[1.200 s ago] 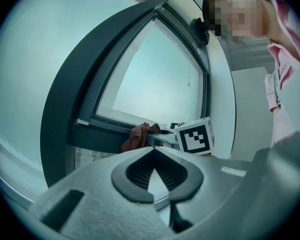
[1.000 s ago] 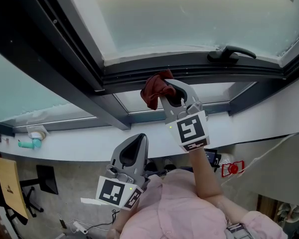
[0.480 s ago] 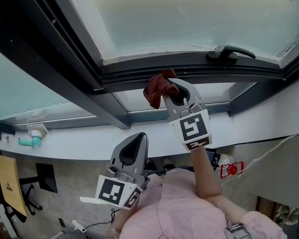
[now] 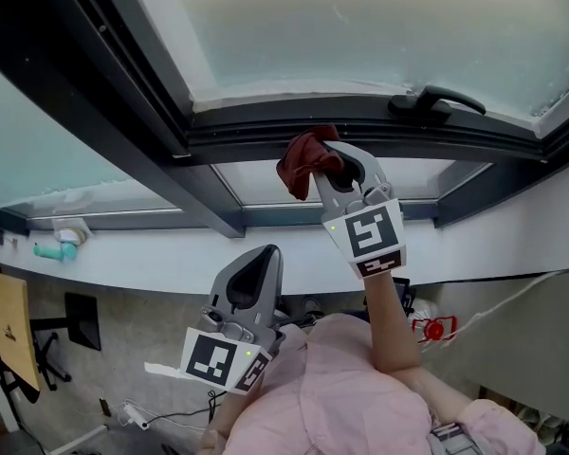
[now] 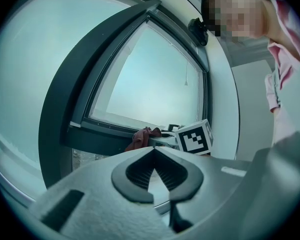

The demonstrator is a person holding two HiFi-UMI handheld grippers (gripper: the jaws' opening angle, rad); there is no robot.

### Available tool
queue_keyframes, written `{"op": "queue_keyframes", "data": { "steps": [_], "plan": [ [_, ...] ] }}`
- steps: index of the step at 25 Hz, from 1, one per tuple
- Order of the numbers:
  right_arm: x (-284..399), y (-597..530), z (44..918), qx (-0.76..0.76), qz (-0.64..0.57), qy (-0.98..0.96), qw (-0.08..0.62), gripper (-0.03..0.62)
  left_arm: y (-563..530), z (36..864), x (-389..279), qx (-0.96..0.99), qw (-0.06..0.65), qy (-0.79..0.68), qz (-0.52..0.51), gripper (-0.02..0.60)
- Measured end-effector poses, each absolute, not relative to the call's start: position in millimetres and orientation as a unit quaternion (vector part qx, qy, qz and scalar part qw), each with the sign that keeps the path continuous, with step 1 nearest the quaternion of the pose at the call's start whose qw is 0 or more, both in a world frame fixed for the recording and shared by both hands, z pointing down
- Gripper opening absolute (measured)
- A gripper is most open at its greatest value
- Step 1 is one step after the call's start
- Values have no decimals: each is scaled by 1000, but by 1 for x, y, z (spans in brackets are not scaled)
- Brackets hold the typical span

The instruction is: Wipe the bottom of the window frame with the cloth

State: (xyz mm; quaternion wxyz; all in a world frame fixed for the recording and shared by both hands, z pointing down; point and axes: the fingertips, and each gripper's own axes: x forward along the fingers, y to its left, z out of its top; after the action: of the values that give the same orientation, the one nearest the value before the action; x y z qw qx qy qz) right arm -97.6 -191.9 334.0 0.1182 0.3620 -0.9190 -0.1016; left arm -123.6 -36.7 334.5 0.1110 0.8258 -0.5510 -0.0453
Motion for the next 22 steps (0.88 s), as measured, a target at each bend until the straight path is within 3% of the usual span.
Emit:
{"op": "queue_keyframes", "data": {
  "steps": [22],
  "plan": [
    [-64, -199, 333, 375, -95, -915, 114, 57, -28, 333, -100, 821, 103, -559, -48, -3]
  ]
}}
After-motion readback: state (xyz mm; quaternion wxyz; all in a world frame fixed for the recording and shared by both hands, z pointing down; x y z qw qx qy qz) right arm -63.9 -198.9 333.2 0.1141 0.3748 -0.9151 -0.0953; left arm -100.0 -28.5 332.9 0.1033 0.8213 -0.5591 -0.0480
